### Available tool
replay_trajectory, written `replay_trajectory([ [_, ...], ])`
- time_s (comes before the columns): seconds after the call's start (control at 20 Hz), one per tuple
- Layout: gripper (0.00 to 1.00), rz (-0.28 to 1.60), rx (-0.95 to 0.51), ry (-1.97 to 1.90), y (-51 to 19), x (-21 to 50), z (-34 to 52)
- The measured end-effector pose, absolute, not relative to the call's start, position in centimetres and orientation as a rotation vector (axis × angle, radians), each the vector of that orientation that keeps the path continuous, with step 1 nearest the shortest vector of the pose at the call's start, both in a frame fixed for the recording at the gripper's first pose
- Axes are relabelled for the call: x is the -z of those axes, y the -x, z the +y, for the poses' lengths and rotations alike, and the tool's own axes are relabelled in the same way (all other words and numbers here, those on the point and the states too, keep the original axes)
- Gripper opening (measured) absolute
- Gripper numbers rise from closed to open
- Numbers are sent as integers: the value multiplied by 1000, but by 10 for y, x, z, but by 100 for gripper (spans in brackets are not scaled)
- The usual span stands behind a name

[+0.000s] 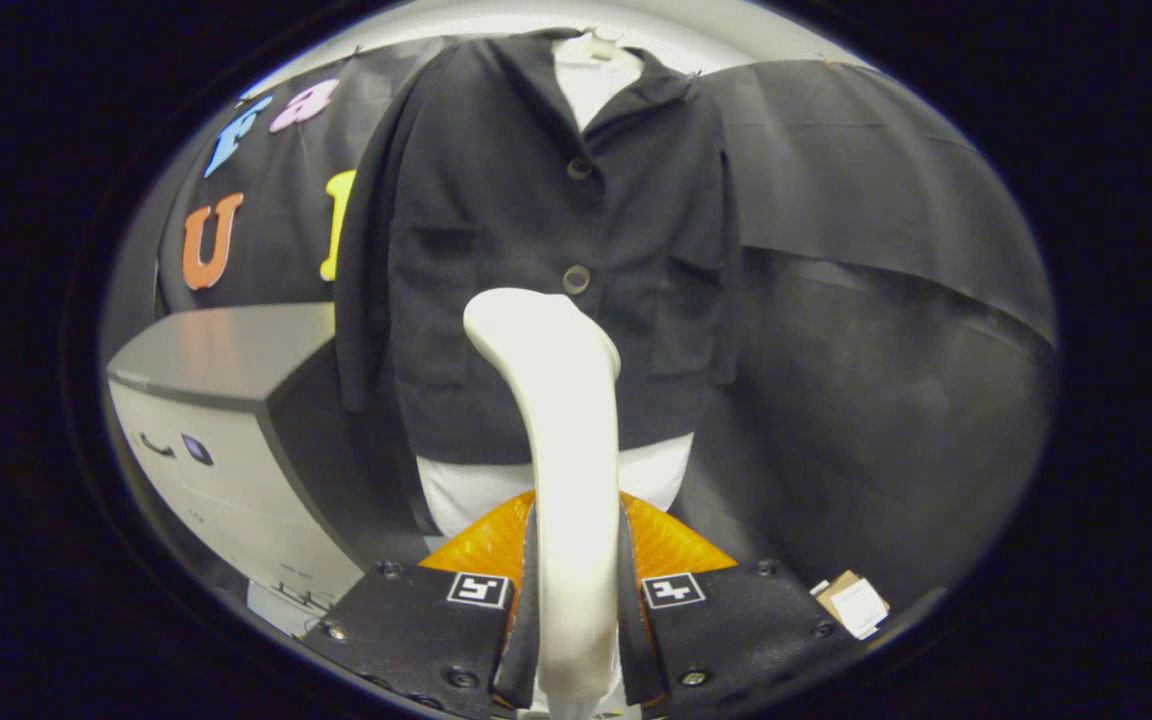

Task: Iron the clothes twice with a garment steamer, once on the left side and once on the right side.

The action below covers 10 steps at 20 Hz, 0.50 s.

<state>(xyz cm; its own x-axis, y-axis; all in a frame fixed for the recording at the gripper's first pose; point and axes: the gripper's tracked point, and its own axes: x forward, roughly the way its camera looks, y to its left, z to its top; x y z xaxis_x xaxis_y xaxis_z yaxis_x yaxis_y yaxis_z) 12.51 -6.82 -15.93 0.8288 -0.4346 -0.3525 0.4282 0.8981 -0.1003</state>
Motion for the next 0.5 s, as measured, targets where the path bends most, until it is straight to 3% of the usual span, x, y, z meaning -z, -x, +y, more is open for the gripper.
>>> replay_trajectory([
  [0.5, 35, 74, 596, -51, -54, -17, -119],
])
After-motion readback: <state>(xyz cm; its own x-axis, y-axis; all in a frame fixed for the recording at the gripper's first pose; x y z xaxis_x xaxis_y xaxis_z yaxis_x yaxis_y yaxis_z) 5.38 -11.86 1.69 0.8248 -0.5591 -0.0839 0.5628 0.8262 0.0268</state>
